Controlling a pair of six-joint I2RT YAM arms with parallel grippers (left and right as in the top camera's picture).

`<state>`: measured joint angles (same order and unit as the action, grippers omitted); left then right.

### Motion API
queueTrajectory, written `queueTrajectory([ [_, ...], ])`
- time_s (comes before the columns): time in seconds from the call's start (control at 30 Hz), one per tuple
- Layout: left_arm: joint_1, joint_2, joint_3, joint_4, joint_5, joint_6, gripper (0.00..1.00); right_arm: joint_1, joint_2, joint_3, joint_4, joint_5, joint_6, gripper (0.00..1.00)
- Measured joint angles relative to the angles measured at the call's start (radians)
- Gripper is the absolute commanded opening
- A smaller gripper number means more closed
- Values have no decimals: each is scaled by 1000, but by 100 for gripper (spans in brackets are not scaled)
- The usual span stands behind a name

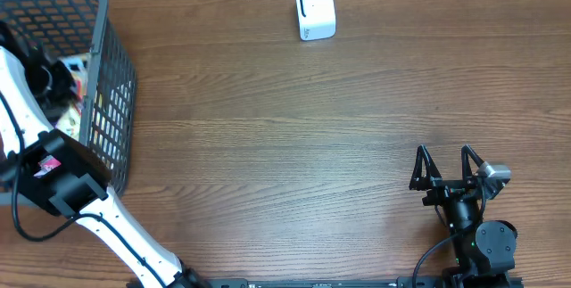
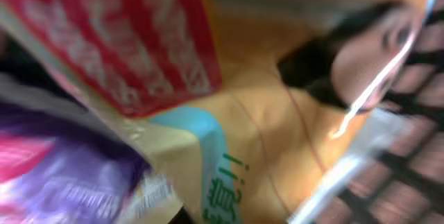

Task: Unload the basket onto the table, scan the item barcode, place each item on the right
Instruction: 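Grasp the yellow snack bag in the basket with the left gripper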

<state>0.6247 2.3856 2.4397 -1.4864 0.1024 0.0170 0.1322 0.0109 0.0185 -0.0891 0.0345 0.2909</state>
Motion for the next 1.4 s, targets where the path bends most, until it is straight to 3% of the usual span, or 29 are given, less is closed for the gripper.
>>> queueTrajectory([
  [0.17,6,-29,243,-39,81,-43,4,0,0,0,0,0,0,100],
  [0.37,5,-204,360,-58,137,-63,4,0,0,0,0,0,0,100],
  [0.4,5,-241,368,-60,137,-64,19,0,0,0,0,0,0,100],
  [0.43,5,-277,377,-64,131,-64,43,0,0,0,0,0,0,100],
  [0.47,5,-304,385,-71,122,-70,59,0,0,0,0,0,0,100],
  [0.5,5,-332,394,-85,103,-74,84,0,0,0,0,-1,0,100],
  [0.53,5,-346,397,-97,85,-81,100,0,0,0,0,0,0,100],
  [0.7,5,-314,356,-133,17,-122,100,0,0,0,0,0,0,100],
  [1.03,5,8,193,-119,-21,-143,100,0,0,0,0,0,0,100],
  [1.4,5,93,196,-35,-25,-145,100,0,0,0,0,0,0,100],
])
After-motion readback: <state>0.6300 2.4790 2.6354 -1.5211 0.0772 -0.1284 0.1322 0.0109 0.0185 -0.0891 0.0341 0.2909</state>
